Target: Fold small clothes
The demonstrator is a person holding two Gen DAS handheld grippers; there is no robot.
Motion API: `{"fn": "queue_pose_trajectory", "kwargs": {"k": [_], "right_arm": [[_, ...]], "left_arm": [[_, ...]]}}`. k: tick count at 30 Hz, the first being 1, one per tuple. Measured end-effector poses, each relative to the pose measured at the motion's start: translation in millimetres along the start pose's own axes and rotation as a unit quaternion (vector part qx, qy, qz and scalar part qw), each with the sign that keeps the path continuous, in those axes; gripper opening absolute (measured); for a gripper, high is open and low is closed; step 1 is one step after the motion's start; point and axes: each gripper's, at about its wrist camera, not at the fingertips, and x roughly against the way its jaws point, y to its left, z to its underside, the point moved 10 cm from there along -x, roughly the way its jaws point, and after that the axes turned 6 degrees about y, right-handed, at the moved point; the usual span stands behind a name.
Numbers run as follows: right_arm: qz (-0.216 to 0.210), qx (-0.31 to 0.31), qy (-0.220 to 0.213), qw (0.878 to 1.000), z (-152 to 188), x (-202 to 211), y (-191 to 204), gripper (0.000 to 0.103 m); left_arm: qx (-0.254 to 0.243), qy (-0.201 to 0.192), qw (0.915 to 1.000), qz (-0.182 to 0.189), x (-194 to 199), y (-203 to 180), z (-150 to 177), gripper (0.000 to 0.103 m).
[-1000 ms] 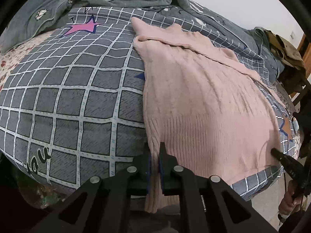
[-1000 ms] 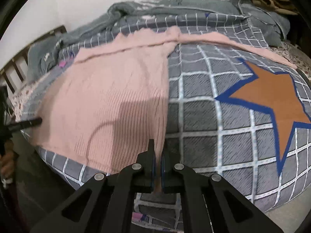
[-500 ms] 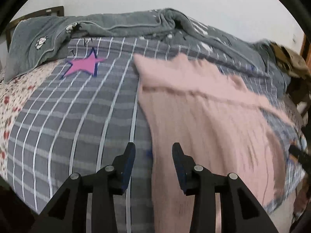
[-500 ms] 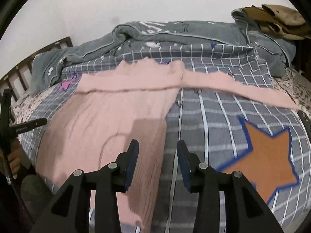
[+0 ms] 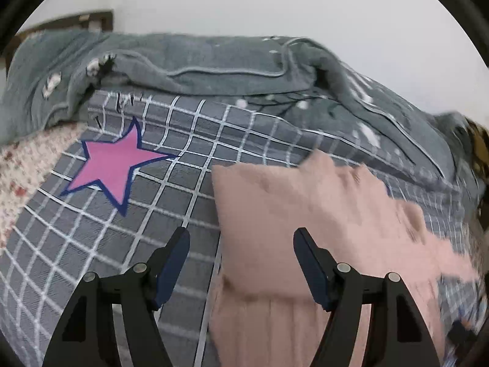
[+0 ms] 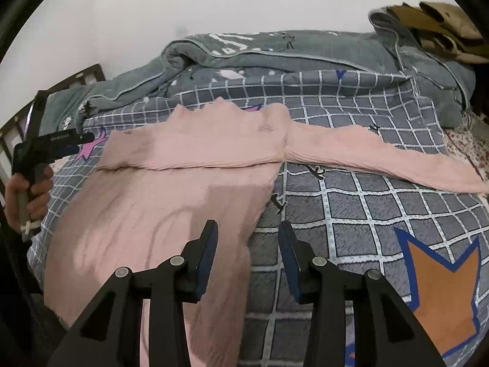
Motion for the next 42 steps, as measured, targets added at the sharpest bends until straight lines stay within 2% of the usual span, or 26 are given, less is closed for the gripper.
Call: {"fn": "queue_pose_trajectory", "kwargs": {"k": [3,4,6,7,8,10,12,14,15,17,20,21,25,28,32,34,37,42], "right_arm": [[0.008,-0.012,0.0,1.0,-4.0,-8.6,-8.1,0.04],[0.012,-0.016,0.001,1.0,-6.4,-12.3,-11.6,0.04],[0.019,-0.021,0.001,1.0,-9.5,-16.2,-16.8,0.04],[0.022,-0.023,0.002,0.999,-11.6,-18.3,-19.8,0.04],[0.025,-0.025,0.004,0.999,-13.5,-20.4,-22.8,0.04],[0.032,-0.024,0.005,0.999,-16.1,-22.9,-29.1,0.04],[0.036,-0.026,0.001,0.999,-17.8,-24.1,-35.1,0.04],[0.037,-0.033,0.004,0.999,-18.1,-27.3,-42.8,0.04],[0.038,-0.037,0.006,0.999,-17.9,-28.6,-46.5,0.04],[0.04,-0.043,0.005,0.998,-17.7,-27.9,-53.8,0.04],[0.046,-0.047,0.002,0.998,-17.1,-24.9,-62.6,0.04],[0.05,-0.047,0.002,0.998,-16.8,-23.9,-65.7,0.04],[0.072,-0.045,0.005,0.996,-14.6,-20.9,-78.4,0.04],[0.081,-0.054,0.008,0.995,-12.8,-18.0,-90.5,0.04],[0.102,-0.064,0.006,0.993,-12.9,-9.0,-109.0,0.041],[0.118,-0.069,0.002,0.991,-14.1,-2.0,-122.4,0.043],[0.142,-0.088,-0.011,0.986,-18.5,10.5,-148.2,0.053],[0.192,-0.128,-0.012,0.973,-20.5,21.0,-206.9,0.053]], "left_arm": [[0.009,0.023,0.9997,-0.008,-31.8,3.9,-10.8,0.067],[0.006,0.035,0.9991,-0.022,-46.6,6.7,-13.4,0.062],[0.002,0.063,0.997,-0.043,-68.4,11.4,-11.7,0.042],[0.006,0.079,0.9967,-0.02,-79.7,10.1,-9.4,0.015],[0.021,0.068,0.9975,0.0,-79.7,12.1,-11.5,0.014],[0.033,0.029,0.999,-0.007,-67.8,22.7,-19.1,0.014],[0.026,0.009,0.998,-0.056,-60.8,39.1,-23.8,0.014],[0.046,0.016,0.9941,-0.097,-67.3,56.5,-18.8,0.001],[0.047,0.021,0.9942,-0.095,-70.2,58.1,-17.9,0.0],[0.022,0.03,0.9986,-0.037,-70.9,41.2,-15.7,0.0],[0.0,0.009,0.9955,-0.094,-60.6,40.5,-19.6,0.003],[0.0,0.007,0.9961,-0.088,-57.4,39.6,-19.4,0.003],[0.004,0.009,0.9999,-0.009,-45.4,24.5,-17.3,0.006],[-0.004,0.011,0.9998,0.015,-51.2,3.8,-14.2,0.008],[-0.028,0.054,0.998,-0.015,-80.3,-4.7,5.0,0.008],[-0.035,0.048,0.998,-0.018,-80.6,-6.2,7.4,0.009],[-0.041,0.045,0.998,-0.017,-80.6,-7.5,9.0,0.014],[-0.084,0.039,0.9949,-0.04,-84.1,-21.5,12.4,0.027]]}}
